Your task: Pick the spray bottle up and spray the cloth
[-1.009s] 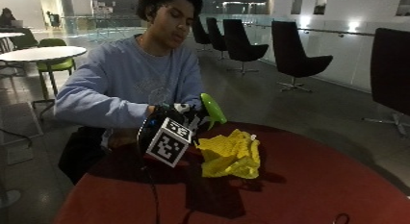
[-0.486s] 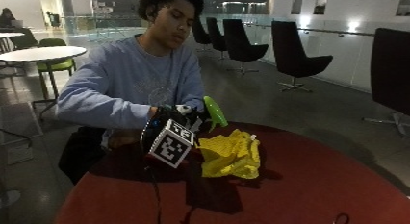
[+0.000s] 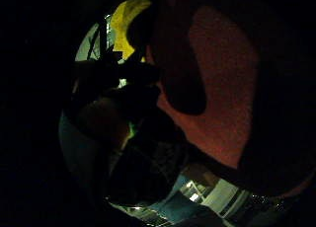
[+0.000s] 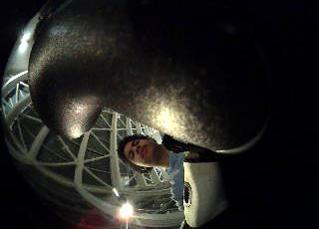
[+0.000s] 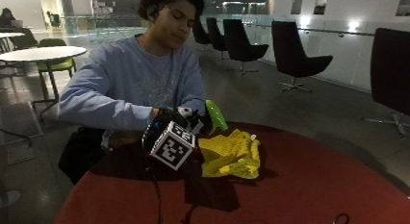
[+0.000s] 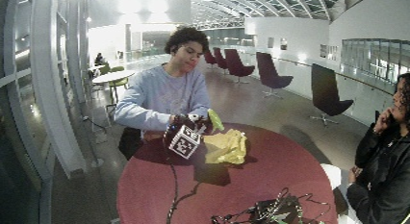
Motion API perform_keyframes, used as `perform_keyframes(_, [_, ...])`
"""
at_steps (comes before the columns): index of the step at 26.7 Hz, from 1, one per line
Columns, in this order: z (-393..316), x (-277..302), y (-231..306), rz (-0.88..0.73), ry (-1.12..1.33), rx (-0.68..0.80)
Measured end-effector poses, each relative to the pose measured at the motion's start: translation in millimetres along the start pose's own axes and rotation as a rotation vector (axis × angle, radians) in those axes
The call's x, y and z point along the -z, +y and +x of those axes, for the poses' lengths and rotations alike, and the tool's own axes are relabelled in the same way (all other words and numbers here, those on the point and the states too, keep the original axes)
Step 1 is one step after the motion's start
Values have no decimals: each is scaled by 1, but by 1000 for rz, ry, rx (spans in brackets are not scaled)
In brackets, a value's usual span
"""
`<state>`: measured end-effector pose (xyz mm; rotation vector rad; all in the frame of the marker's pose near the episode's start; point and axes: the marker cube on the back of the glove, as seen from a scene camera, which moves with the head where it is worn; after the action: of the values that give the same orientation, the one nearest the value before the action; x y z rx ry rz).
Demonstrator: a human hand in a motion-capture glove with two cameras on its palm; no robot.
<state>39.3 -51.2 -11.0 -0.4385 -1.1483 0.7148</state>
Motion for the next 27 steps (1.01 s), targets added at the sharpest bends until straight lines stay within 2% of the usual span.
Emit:
perform_keyframes(20, [-5,-13,-3,-19,-15,17])
perform_keyframes(27, [-26,-27,-7,7,-19,208])
